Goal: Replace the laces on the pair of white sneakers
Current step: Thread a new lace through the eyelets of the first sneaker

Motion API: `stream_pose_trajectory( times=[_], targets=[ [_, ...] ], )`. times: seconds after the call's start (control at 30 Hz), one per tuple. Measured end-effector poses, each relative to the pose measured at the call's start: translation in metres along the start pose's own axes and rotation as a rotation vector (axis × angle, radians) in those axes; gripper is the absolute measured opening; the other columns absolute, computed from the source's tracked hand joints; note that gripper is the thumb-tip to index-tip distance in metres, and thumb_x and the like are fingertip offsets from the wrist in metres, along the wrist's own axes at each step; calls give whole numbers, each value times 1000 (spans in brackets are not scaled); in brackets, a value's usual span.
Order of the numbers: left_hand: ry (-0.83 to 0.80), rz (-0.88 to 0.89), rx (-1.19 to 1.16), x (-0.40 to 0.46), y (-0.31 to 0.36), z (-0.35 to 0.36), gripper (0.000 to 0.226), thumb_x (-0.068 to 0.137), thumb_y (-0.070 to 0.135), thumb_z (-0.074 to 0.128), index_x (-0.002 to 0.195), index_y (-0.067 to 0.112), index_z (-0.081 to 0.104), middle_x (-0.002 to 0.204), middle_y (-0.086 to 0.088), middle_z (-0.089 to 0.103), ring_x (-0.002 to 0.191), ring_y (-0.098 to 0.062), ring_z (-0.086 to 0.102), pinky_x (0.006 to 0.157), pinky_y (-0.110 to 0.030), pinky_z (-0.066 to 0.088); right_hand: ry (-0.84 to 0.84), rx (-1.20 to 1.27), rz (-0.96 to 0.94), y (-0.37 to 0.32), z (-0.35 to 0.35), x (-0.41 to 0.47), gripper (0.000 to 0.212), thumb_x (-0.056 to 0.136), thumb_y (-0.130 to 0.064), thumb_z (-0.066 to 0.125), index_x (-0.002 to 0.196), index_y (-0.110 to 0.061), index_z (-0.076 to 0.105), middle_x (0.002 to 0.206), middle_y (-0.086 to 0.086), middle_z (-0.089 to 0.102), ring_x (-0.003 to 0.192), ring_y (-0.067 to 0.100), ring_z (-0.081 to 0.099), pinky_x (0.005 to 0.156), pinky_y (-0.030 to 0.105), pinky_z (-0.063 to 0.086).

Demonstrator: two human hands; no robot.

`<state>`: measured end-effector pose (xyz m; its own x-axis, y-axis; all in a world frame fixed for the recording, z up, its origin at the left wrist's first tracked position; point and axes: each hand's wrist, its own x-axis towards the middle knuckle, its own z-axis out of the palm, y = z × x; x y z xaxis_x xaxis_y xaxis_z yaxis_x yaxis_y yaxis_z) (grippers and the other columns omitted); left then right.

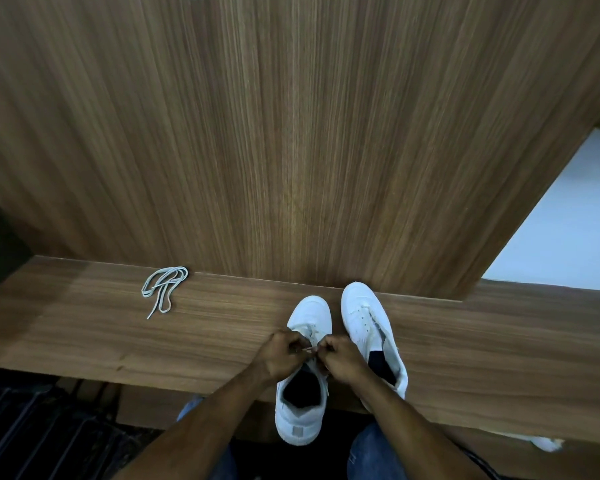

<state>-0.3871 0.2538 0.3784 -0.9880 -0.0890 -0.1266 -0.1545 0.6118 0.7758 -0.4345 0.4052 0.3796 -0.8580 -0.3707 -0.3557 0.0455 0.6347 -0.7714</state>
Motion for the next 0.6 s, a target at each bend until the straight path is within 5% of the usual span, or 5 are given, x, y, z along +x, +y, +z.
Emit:
stream_pose_trajectory(
  times=[0.3,0.47,0.6],
  targets=[
    [50,383,556,-3,-9,-12,19,75,36,58,85,27,70,116,16,59,124,-7,43,92,-30,37,-32,98,59,-8,-3,2,27,88,-3,53,67,-15,65,60,7,63,51,18,59,53,28,49],
    [56,212,339,-2,2,-15,25,70,39,57,85,27,72,88,9,72,87,-11,65,80,-27,45,40,-97,-144,-1,-1,0,19,87,-14,60,87,-25,75,83,-1,74,76,17,70,75,35,58],
    [62,63,152,-2,2,-14,11,74,27,70,85,27,73,84,11,72,81,-3,64,77,-27,51,38,-152,-215,7,7,-4,20,86,-24,57,96,-25,73,95,-5,74,90,10,66,82,35,54]
  ],
)
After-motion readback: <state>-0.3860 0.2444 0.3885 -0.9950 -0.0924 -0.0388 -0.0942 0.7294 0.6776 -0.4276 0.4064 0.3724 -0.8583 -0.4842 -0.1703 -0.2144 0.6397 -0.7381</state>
